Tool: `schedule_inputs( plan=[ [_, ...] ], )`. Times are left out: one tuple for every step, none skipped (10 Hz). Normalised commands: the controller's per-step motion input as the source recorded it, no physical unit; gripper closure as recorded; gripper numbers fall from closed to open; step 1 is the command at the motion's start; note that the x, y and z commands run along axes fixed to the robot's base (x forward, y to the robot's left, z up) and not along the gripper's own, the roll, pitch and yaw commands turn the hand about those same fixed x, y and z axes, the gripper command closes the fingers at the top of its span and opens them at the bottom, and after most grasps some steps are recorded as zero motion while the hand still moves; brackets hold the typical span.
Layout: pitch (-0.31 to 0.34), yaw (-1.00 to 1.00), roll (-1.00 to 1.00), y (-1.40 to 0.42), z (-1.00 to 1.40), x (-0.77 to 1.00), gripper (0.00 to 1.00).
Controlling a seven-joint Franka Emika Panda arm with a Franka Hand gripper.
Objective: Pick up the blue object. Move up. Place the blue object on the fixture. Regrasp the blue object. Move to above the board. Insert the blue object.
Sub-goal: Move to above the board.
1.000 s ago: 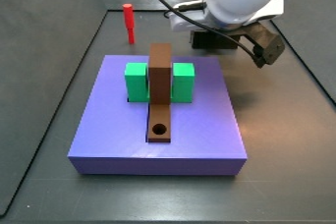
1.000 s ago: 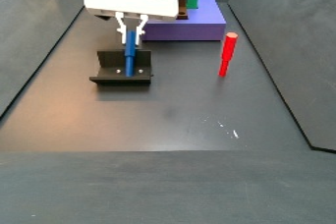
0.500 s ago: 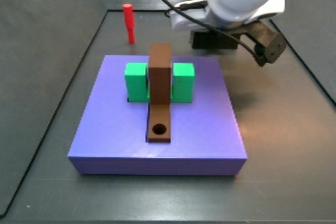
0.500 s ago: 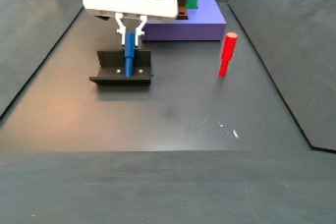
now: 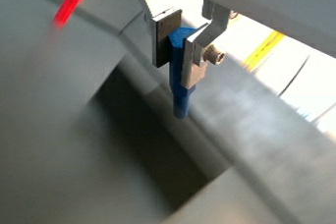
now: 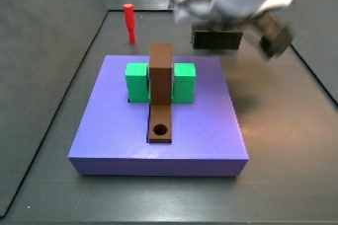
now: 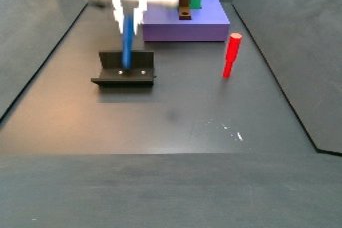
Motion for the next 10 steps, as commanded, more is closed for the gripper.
schedule_inputs(
  plan=[
    [-0.017,-0.07,-0.15,0.01,1.40,-0.03,1.00],
    [-0.014,-0.05,-0.12,0.03,1.40,-0.04,1.00],
    [0.010,-0.05,-0.09,0.01,1.40,-0.03,1.00],
    [0.044,-0.04,-0.05,0.02,1.40,-0.03,1.00],
    [0.047,-0.03,-0.01,0.01,1.40,-0.03,1.00],
    [0.064,-0.01,-0.01,0.00,0.89,-0.01,1.00],
    [0.080,0.00,0.00,0.00,0.52,0.01,1.00],
    [0.093,0.01,0.01,-0.01,0.21,0.04,1.00],
    [0.158,-0.20,-1.00,-1.40,0.30,-0.88,1.00],
    [0.156,-0.20,-1.00,-1.40,0.28,-0.89,1.00]
  ],
)
